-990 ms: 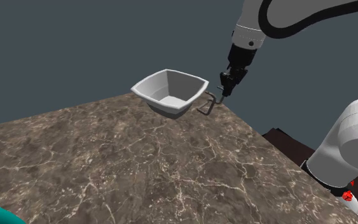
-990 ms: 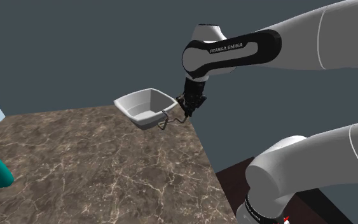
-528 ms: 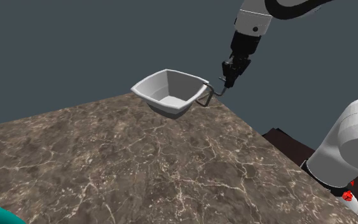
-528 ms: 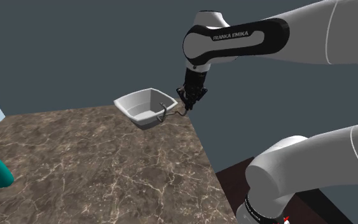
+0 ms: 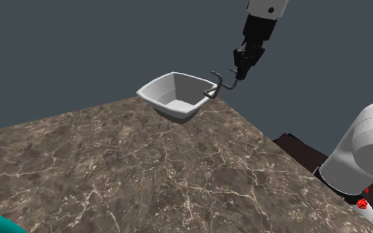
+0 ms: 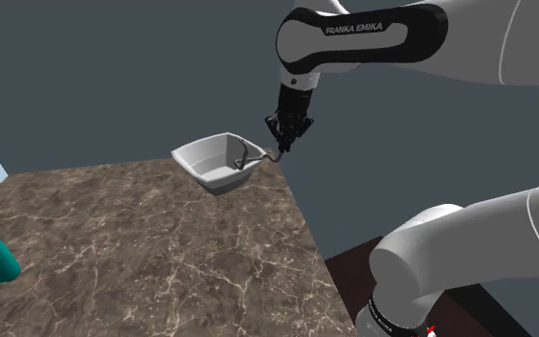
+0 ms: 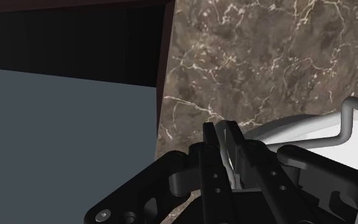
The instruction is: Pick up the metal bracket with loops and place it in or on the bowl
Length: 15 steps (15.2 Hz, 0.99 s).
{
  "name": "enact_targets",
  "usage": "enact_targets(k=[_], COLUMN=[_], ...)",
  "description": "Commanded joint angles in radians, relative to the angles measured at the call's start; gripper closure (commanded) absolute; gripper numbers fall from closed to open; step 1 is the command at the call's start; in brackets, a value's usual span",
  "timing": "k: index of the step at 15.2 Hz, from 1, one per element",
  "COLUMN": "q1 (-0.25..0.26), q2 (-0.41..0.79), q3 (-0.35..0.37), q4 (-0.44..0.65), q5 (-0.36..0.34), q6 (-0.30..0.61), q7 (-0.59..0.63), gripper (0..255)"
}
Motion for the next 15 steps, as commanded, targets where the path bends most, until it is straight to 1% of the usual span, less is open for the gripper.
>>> enact_targets(k=[1, 10, 15], q1=[-0.001, -0.003, -0.001], q2=[0.002, 0.023, 0.218], q3=[-0.003, -0.008, 0.029], q4=[0.029, 0.161, 0.312], q5=[-0.003, -0.010, -0.009], q6=[-0.028, -0.138, -0.089], q7=[0.002, 0.014, 0.049], gripper=[255, 255, 255])
